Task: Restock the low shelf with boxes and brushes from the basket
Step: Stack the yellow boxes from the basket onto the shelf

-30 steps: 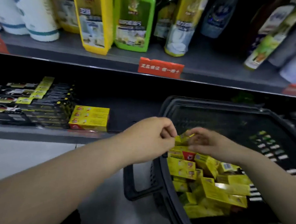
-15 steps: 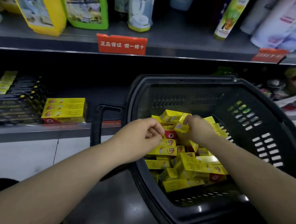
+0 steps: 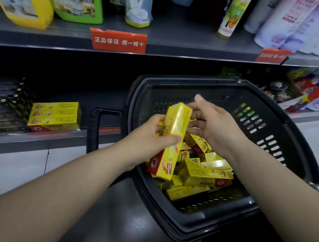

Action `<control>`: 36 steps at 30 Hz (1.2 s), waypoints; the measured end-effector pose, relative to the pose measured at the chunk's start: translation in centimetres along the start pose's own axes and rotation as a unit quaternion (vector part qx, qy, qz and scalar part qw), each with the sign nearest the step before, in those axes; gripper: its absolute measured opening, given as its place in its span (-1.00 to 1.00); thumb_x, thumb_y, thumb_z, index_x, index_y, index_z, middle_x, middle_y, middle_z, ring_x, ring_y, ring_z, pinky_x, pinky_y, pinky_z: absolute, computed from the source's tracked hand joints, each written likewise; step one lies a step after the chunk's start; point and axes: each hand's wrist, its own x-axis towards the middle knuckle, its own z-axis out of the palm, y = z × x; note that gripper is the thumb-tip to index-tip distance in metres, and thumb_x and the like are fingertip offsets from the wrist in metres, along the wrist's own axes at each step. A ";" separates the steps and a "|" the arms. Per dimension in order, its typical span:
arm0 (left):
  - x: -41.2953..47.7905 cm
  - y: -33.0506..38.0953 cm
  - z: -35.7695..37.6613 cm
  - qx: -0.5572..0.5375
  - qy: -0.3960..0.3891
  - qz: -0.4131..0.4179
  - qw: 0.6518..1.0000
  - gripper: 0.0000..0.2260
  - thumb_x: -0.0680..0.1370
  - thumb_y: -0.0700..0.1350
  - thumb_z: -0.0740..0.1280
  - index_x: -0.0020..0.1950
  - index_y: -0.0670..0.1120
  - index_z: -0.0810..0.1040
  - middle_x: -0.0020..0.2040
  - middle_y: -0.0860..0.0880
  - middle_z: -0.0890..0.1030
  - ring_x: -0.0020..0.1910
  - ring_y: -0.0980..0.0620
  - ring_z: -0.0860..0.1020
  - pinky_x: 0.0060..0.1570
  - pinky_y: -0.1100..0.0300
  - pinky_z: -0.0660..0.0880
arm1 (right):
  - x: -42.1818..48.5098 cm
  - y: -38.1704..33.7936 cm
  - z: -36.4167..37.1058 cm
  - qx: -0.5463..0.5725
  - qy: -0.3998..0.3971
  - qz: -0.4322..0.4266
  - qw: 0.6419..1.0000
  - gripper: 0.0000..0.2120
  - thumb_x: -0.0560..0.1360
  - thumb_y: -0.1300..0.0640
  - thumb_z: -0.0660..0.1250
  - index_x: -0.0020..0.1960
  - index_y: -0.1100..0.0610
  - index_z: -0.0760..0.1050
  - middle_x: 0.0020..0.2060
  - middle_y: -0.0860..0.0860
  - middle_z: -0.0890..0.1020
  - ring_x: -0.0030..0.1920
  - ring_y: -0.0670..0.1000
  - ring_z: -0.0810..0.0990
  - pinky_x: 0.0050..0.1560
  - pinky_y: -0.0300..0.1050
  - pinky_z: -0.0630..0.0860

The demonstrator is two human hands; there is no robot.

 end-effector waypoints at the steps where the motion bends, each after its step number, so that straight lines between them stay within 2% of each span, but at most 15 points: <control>1: 0.2 0.0 0.0 -0.047 0.023 -0.021 0.998 -0.53 0.45 -0.02 0.41 0.33 0.06 0.36 0.07 0.06 0.60 0.02 0.09 0.61 0.09 0.12 0.52 | 0.6 0.3 -0.1 0.008 -0.002 0.010 1.000 -0.66 0.57 -0.09 0.20 0.05 0.16 0.55 -0.22 0.04 0.59 -0.24 0.00 0.64 -0.26 -0.19 0.57; 2: 0.4 0.1 -0.1 -0.092 0.035 -0.039 0.994 -0.61 0.47 -0.05 0.38 0.28 0.04 0.41 0.01 0.02 0.64 -0.03 0.06 0.63 0.06 0.10 0.54 | 1.4 0.9 -0.1 -0.025 -0.007 0.014 1.000 -0.69 0.59 -0.08 0.17 0.04 0.13 0.54 -0.20 0.04 0.58 -0.20 0.02 0.64 -0.23 -0.16 0.58; 4: 0.6 0.4 -0.4 -0.154 0.038 -0.066 0.985 -0.74 0.50 -0.08 0.35 0.18 0.05 0.45 -0.04 -0.05 0.67 -0.04 -0.03 0.64 0.06 0.03 0.55 | 2.8 3.0 -0.4 -0.271 -0.041 -0.015 0.962 -0.79 0.58 -0.01 0.19 0.07 0.08 0.52 -0.07 0.03 0.60 -0.05 0.06 0.62 -0.08 -0.08 0.57; 6: 0.6 0.5 -0.7 -0.184 0.034 -0.078 0.979 -0.79 0.51 -0.09 0.34 0.13 0.06 0.48 -0.01 -0.09 0.67 0.03 -0.09 0.63 0.09 -0.03 0.54 | 4.0 6.2 -0.6 -0.524 -0.118 -0.011 0.843 -0.63 0.53 0.01 0.29 0.29 0.09 0.40 0.20 0.07 0.51 0.17 0.10 0.53 0.11 -0.01 0.50; 9: 0.5 0.6 -0.8 -0.200 0.031 -0.089 0.975 -0.81 0.51 -0.10 0.33 0.12 0.05 0.49 0.06 -0.12 0.65 0.10 -0.13 0.60 0.11 -0.07 0.52 | 4.7 11.1 -0.3 -0.683 -0.211 0.035 0.698 -0.35 0.52 -0.04 0.29 0.50 0.06 0.10 0.45 0.11 0.19 0.36 0.17 0.35 0.26 0.08 0.42; 11: 0.5 0.7 -0.9 -0.205 0.031 -0.094 0.974 -0.81 0.52 -0.10 0.32 0.13 0.03 0.50 0.08 -0.13 0.64 0.11 -0.15 0.59 0.10 -0.07 0.52 | 4.9 12.7 0.2 -0.737 -0.229 0.019 0.635 -0.41 0.54 0.05 0.24 0.50 0.06 0.09 0.48 0.14 0.10 0.34 0.20 0.36 0.22 0.13 0.45; 12: 0.4 0.7 -1.0 -0.209 0.032 -0.098 0.972 -0.80 0.52 -0.10 0.32 0.14 -0.01 0.50 0.09 -0.14 0.64 0.12 -0.16 0.59 0.11 -0.08 0.52 | 5.1 12.8 0.4 -0.743 -0.223 0.012 0.630 -0.46 0.55 0.10 0.23 0.48 0.07 0.15 0.46 0.14 0.16 0.32 0.19 0.38 0.19 0.13 0.47; 15: 0.5 0.9 -1.4 -0.228 0.036 -0.117 0.966 -0.81 0.51 -0.10 0.32 0.09 -0.13 0.54 0.14 -0.21 0.61 0.12 -0.20 0.58 0.11 -0.09 0.52 | 5.2 11.4 0.2 -0.745 -0.171 -0.003 0.645 -0.61 0.52 0.16 0.29 0.34 0.13 0.39 0.30 0.11 0.38 0.23 0.14 0.47 0.11 0.01 0.51; 20: 0.5 1.2 -2.4 -0.255 0.031 -0.127 0.958 -0.93 0.52 -0.10 0.28 -0.09 -0.07 0.54 0.08 -0.19 0.62 -0.01 -0.14 0.60 0.01 -0.03 0.55 | 3.2 6.3 -0.7 -0.730 -0.122 -0.076 0.668 -0.67 0.47 0.02 0.34 0.18 0.14 0.53 0.13 0.11 0.45 0.09 0.15 0.54 -0.02 -0.05 0.48; 22: 0.5 1.2 -2.7 -0.259 0.046 -0.116 0.958 -0.94 0.52 -0.11 0.29 -0.08 -0.07 0.54 0.02 -0.17 0.64 0.00 -0.13 0.61 0.03 -0.02 0.55 | 2.1 3.7 -1.6 -0.689 -0.071 -0.084 0.717 -0.64 0.41 -0.03 0.38 0.14 0.12 0.55 0.10 0.07 0.49 0.02 0.10 0.56 -0.10 -0.12 0.46; 25: 0.4 1.2 -2.7 -0.264 0.070 -0.093 0.957 -0.89 0.53 -0.10 0.29 0.02 -0.09 0.51 -0.15 -0.08 0.66 -0.14 -0.04 0.63 -0.06 0.05 0.58 | 0.2 0.7 -2.2 -0.522 0.010 -0.092 0.848 -0.77 0.35 -0.02 0.44 -0.04 0.01 0.53 0.00 -0.02 0.55 -0.06 -0.01 0.57 -0.20 -0.13 0.48; 27: 0.3 1.2 -2.3 -0.275 0.086 -0.083 0.954 -0.82 0.54 -0.08 0.30 0.11 -0.09 0.45 -0.24 -0.03 0.66 -0.22 0.01 0.63 -0.11 0.07 0.58 | -1.1 -0.2 -1.4 -0.396 0.030 -0.090 0.913 -0.80 0.35 -0.03 0.43 -0.12 0.00 0.46 -0.09 -0.01 0.62 -0.12 0.03 0.62 -0.29 -0.03 0.55; 30: 0.2 1.3 -1.8 -0.304 0.105 -0.073 0.944 -0.74 0.54 -0.07 0.31 0.18 -0.09 0.38 -0.19 -0.03 0.66 -0.24 0.04 0.64 -0.19 0.09 0.58 | -2.6 0.2 0.9 -0.283 0.020 -0.110 0.953 -0.74 0.36 -0.03 0.43 -0.13 0.06 0.40 -0.18 0.04 0.65 -0.17 0.19 0.64 -0.25 0.12 0.60; 33: 0.1 1.3 -1.7 -0.320 0.114 -0.058 0.939 -0.66 0.50 -0.05 0.36 0.20 -0.09 0.35 0.00 -0.10 0.65 -0.16 -0.01 0.67 -0.23 0.07 0.62 | -3.8 0.7 3.0 -0.217 -0.038 -0.139 0.965 -0.66 0.34 -0.13 0.43 -0.11 0.00 0.33 -0.18 -0.02 0.65 -0.20 0.03 0.65 -0.30 -0.04 0.60; 36: -0.4 1.3 -2.2 -0.285 0.115 -0.045 0.950 -0.57 0.39 -0.07 0.44 0.20 -0.10 0.42 -0.03 -0.07 0.68 -0.16 0.02 0.68 -0.28 0.13 0.61 | -3.8 0.7 3.6 -0.154 -0.129 -0.138 0.970 -0.66 0.37 -0.12 0.37 -0.01 0.01 0.32 0.01 -0.18 0.61 -0.03 -0.10 0.62 -0.19 -0.11 0.61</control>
